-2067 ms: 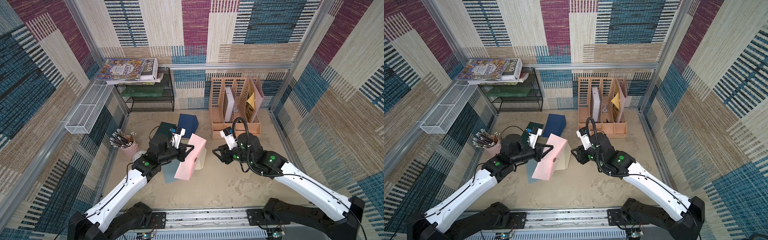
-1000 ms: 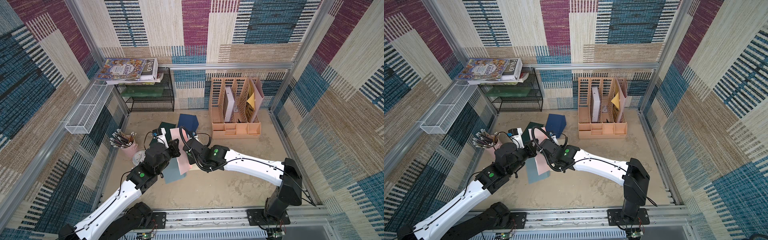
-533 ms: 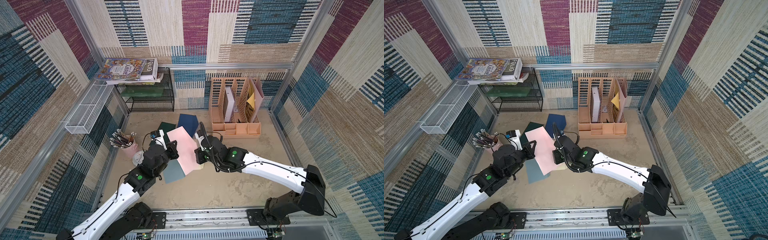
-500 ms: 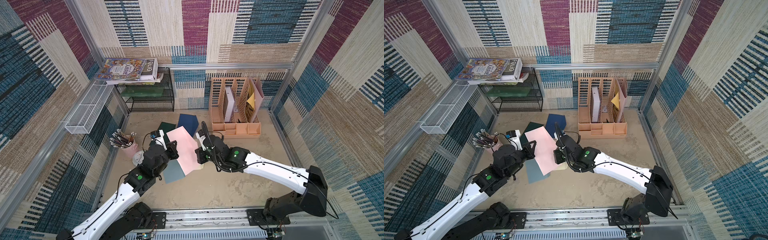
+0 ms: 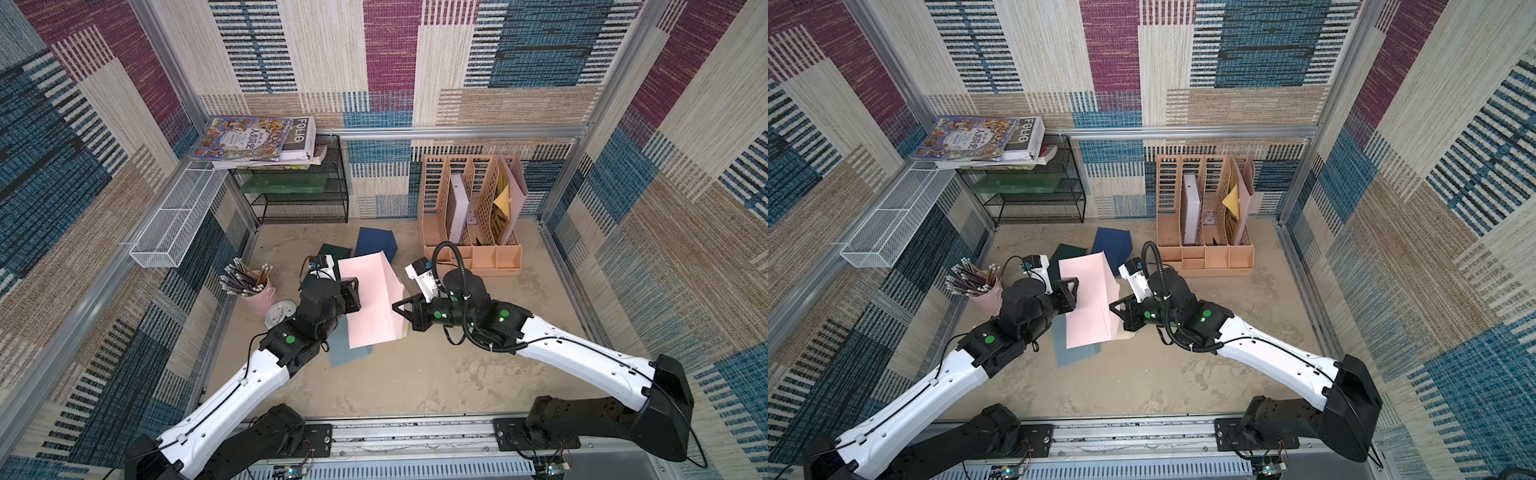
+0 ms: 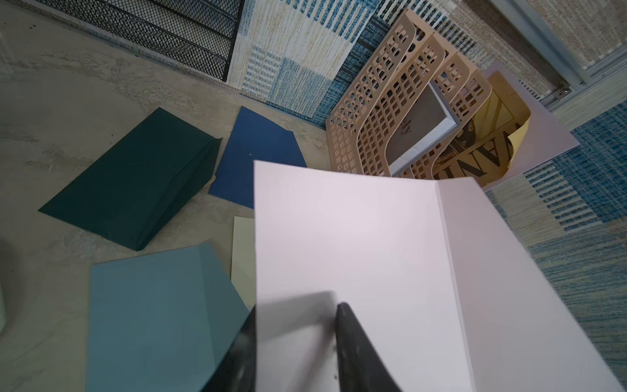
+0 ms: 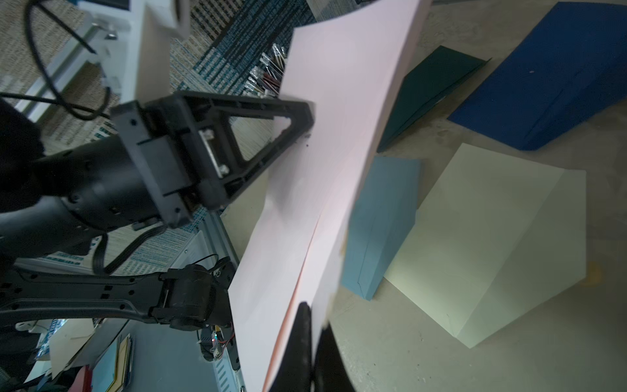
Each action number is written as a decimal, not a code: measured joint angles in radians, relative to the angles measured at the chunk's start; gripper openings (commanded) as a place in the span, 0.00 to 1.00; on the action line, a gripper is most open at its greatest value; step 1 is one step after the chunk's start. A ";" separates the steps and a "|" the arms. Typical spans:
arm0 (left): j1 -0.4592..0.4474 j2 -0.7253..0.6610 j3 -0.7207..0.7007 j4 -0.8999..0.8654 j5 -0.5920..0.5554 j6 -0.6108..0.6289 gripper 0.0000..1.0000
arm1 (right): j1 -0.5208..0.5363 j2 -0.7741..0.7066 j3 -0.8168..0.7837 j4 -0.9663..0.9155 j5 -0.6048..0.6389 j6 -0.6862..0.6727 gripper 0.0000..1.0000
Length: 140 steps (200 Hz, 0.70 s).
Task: Open the envelope
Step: Open the envelope flap on the envelope.
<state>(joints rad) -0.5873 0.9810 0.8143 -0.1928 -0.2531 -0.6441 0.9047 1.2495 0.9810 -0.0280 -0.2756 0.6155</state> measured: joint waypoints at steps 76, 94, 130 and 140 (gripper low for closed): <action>0.000 0.085 0.009 -0.015 0.063 -0.041 0.38 | -0.004 -0.021 0.009 0.165 -0.077 0.044 0.00; 0.001 0.024 -0.022 -0.014 0.034 -0.055 0.38 | -0.005 -0.021 0.044 0.153 -0.024 0.023 0.00; 0.001 -0.023 -0.045 0.000 0.023 -0.051 0.38 | -0.027 -0.016 -0.004 0.173 -0.043 0.030 0.00; 0.001 -0.014 -0.047 0.016 0.040 -0.050 0.38 | -0.026 0.000 -0.010 0.206 -0.071 0.042 0.00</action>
<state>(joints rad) -0.5865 0.9665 0.7670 -0.1772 -0.2131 -0.6945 0.8783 1.2499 0.9707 0.1776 -0.3462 0.6575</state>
